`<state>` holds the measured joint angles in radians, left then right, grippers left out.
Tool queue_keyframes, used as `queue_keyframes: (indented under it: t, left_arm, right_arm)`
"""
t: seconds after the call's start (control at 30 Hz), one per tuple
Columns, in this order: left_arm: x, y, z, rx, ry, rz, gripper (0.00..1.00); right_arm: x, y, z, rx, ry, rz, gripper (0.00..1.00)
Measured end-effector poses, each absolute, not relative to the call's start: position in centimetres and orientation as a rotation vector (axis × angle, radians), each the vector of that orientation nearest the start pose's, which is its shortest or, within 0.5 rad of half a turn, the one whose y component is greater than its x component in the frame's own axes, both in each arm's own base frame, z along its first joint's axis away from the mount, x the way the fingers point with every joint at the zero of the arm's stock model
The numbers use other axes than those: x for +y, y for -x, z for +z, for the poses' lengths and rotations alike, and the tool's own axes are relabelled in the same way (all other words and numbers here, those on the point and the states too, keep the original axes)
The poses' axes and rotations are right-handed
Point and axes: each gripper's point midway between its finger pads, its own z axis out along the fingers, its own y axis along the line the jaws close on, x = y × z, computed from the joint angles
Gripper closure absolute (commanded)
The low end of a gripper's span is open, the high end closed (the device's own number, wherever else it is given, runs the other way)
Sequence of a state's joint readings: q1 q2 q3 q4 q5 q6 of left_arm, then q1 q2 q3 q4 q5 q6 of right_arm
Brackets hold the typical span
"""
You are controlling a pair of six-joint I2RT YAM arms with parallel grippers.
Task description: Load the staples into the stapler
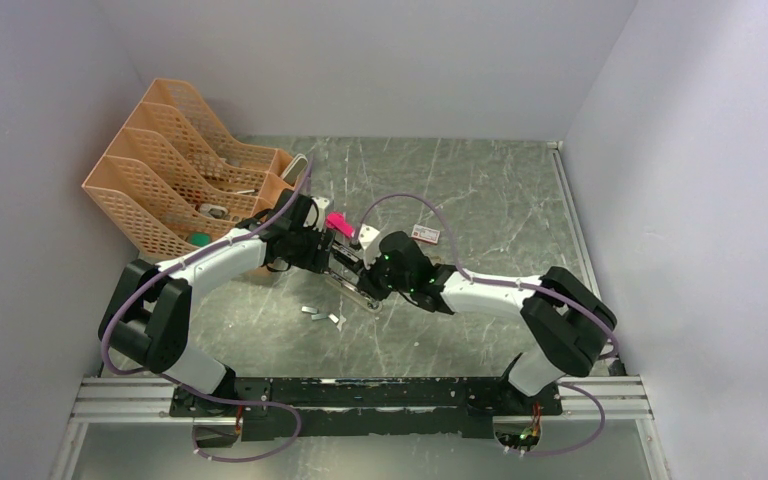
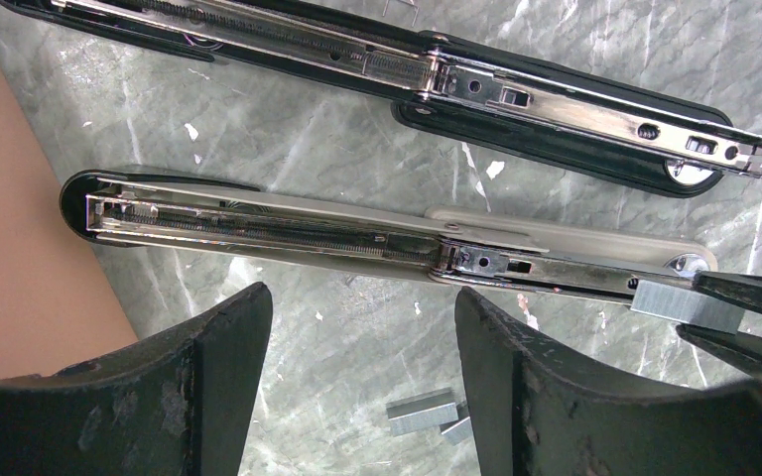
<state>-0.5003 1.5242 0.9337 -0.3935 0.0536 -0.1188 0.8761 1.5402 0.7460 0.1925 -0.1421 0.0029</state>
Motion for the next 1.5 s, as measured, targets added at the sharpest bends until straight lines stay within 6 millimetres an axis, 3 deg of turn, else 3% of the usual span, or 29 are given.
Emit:
queue_keyframes:
  t: [1.5]
  left_arm:
    - [-18.0,-29.8,6.0,2.531,-0.511,-0.303,0.28]
  right_arm:
    - [33.2,-24.1,5.0,2.098,1.025,0.633,0.98]
